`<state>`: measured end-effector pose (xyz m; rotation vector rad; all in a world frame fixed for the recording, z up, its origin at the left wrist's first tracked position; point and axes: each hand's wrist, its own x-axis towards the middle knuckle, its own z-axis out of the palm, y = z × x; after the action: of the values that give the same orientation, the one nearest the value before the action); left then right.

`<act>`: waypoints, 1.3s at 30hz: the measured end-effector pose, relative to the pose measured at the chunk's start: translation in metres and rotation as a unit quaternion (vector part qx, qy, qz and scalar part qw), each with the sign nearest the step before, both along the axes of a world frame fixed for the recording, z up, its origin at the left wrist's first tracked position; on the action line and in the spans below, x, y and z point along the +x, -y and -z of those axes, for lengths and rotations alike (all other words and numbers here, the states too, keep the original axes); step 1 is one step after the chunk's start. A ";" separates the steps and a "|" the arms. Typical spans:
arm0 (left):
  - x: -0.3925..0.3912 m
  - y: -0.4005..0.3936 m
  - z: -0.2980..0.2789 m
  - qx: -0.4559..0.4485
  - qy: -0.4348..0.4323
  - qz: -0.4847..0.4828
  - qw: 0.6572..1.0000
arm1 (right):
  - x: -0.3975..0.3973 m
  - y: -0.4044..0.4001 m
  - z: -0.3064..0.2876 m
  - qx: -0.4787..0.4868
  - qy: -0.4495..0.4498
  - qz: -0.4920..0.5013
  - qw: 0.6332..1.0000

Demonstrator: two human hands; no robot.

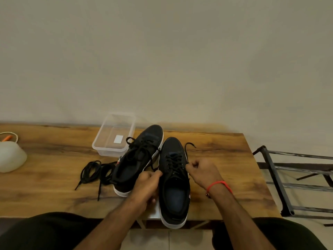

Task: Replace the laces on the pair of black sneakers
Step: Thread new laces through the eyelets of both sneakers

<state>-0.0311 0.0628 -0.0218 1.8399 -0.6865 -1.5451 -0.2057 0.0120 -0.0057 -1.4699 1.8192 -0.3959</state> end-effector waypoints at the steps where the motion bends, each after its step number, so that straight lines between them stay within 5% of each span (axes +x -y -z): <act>1: -0.002 -0.001 0.002 -0.018 -0.003 -0.021 1.000 | 0.001 0.001 0.000 -0.017 0.035 0.020 0.999; 7: -0.017 0.001 -0.010 -0.197 -0.050 -0.135 0.970 | 0.018 0.004 -0.008 -0.059 0.316 0.105 0.941; 11: -0.015 0.008 -0.023 -0.367 -0.013 -0.069 0.927 | 0.019 0.001 -0.008 -0.105 0.232 -0.053 0.966; 14: -0.006 0.019 -0.024 -0.456 0.028 0.042 0.888 | 0.022 -0.003 -0.014 -0.104 0.215 -0.200 0.950; 19: 0.000 0.024 -0.033 -0.510 0.088 0.143 0.843 | 0.019 -0.001 -0.021 -0.137 0.168 -0.197 0.956; 22: 0.005 0.025 -0.038 -0.462 0.120 0.232 0.848 | 0.017 -0.002 -0.023 -0.099 0.193 -0.178 0.960; 28: 0.031 0.032 -0.050 -0.345 0.311 0.265 0.845 | 0.008 0.008 -0.022 -0.089 0.207 -0.073 0.972; 30: 0.046 0.032 -0.061 -0.189 0.246 0.391 0.867 | 0.005 0.010 -0.019 -0.083 0.210 -0.059 0.972; 32: 0.053 0.028 -0.061 -0.108 0.212 0.476 0.847 | 0.003 0.011 -0.019 -0.079 0.210 -0.068 0.972; 35: 0.044 0.025 -0.040 -0.232 0.316 0.377 0.839 | 0.003 0.011 -0.021 -0.071 0.213 -0.094 0.970; 39: 0.017 0.031 -0.029 -0.328 0.152 0.281 0.889 | 0.005 0.010 -0.023 -0.071 0.201 -0.129 0.969</act>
<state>-0.0141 0.0321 0.0075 1.4116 -1.7697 -1.1071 -0.2003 0.0024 0.0174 -1.5663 1.2858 -0.6511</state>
